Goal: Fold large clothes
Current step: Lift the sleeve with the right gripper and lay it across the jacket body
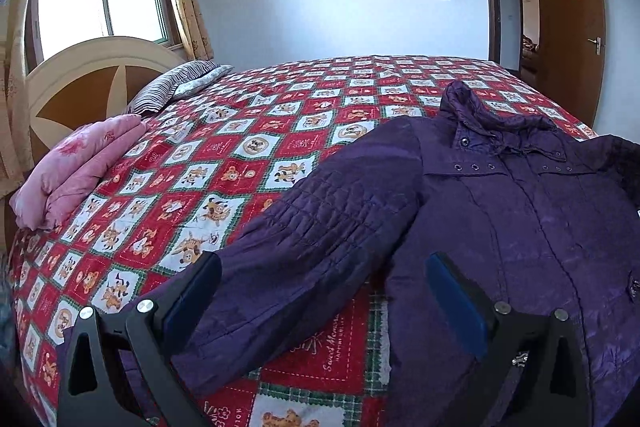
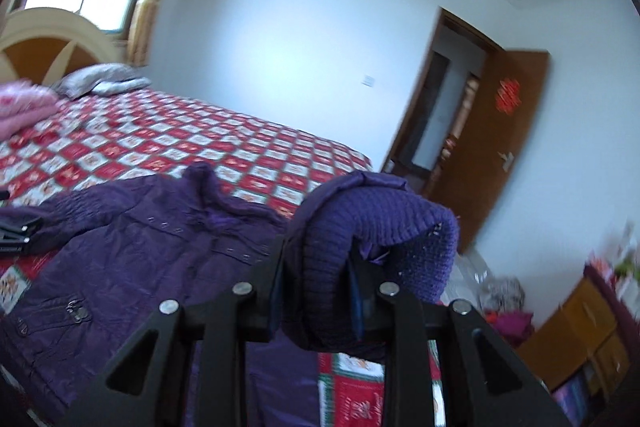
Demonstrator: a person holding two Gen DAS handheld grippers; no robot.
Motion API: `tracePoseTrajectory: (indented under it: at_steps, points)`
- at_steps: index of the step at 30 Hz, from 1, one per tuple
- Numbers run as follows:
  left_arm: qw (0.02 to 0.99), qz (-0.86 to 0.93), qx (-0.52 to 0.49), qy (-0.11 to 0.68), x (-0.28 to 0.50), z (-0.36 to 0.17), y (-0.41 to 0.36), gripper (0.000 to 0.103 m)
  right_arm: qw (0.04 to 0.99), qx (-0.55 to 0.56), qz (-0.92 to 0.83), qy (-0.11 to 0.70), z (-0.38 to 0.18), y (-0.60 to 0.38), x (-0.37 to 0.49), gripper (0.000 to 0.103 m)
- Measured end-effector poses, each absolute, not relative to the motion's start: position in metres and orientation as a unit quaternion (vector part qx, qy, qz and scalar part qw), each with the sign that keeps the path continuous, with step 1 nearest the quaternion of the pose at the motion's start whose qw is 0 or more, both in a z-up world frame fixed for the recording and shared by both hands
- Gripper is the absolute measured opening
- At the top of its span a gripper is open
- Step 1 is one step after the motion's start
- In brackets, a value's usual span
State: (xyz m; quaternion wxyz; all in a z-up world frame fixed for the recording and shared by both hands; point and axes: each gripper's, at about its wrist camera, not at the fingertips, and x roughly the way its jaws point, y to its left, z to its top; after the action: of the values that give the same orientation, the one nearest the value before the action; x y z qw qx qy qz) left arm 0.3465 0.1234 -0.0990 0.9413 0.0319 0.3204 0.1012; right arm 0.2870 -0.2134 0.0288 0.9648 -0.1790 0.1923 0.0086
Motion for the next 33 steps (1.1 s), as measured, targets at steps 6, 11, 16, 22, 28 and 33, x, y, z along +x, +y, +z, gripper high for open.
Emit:
tracePoseTrajectory:
  at_steps: [6, 11, 16, 22, 28, 33]
  points:
    - [0.938, 0.112, 0.029, 0.326, 0.343, -0.103, 0.138, 0.102, 0.948, -0.240, 0.066, 0.197, -0.008, -0.127, 0.307, 0.029]
    - [0.936, 0.122, 0.029, 0.330, 0.339, -0.106, 0.151, 0.102, 0.934, -0.253, 0.104, 0.230, -0.064, -0.069, 0.326, 0.029]
    - [0.930, 0.136, 0.024, 0.342, 0.342, -0.116, 0.168, 0.102, 0.920, -0.243, 0.129, 0.279, -0.120, -0.039, 0.337, 0.029]
    - [0.924, 0.134, 0.027, 0.356, 0.346, -0.124, 0.167, 0.102, 0.904, -0.212, 0.181, 0.325, -0.148, -0.038, 0.334, 0.064]
    - [0.931, 0.110, 0.033, 0.347, 0.349, -0.114, 0.145, 0.102, 0.894, -0.189, 0.253, 0.319, -0.129, -0.057, 0.285, 0.084]
    - [0.940, 0.037, 0.039, 0.337, 0.348, -0.102, 0.094, 0.102, 0.894, -0.199, 0.228, 0.330, -0.133, -0.097, 0.256, 0.084]
